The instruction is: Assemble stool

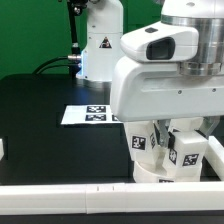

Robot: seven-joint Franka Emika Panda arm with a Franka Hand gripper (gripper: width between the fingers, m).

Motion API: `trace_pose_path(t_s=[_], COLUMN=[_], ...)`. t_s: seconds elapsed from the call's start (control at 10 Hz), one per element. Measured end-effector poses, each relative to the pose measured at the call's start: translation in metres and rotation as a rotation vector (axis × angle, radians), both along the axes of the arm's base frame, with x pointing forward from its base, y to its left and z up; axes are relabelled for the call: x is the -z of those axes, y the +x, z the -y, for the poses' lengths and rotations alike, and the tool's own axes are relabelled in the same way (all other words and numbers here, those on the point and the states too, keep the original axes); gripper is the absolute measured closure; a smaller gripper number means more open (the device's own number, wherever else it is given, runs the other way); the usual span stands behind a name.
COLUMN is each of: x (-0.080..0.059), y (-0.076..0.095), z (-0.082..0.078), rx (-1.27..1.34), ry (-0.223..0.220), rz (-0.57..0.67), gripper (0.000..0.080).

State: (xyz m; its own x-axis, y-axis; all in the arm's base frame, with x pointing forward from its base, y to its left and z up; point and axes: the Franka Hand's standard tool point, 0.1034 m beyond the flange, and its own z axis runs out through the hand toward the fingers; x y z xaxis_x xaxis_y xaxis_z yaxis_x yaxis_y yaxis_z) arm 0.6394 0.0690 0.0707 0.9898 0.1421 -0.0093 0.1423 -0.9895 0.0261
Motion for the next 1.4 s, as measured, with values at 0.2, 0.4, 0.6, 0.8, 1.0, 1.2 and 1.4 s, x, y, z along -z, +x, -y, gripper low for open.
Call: trace_pose_path(t_s=[0.2, 0.4, 0.6, 0.8, 1.0, 1.2, 1.4], x=[-0.001, -0.001, 0.000, 0.000, 0.000, 0.000, 0.001], y=[0.002, 0.009, 0.008, 0.007, 0.003, -0.005, -0.010], z=[0.002, 0.004, 0.011, 0.010, 0.012, 0.011, 0.014], rx=[0.203, 0.469, 0.752, 0.868, 1.098, 1.423, 1.599], ry=[-0.001, 0.014, 0.103, 0.105, 0.105, 0.072, 0.041], rz=[0.019, 0.073, 0.073, 0.066, 0.051, 0.004, 0.016], gripper=[0.0462, 0.0462, 0.0462, 0.0462, 0.0462, 0.0462, 0.0462])
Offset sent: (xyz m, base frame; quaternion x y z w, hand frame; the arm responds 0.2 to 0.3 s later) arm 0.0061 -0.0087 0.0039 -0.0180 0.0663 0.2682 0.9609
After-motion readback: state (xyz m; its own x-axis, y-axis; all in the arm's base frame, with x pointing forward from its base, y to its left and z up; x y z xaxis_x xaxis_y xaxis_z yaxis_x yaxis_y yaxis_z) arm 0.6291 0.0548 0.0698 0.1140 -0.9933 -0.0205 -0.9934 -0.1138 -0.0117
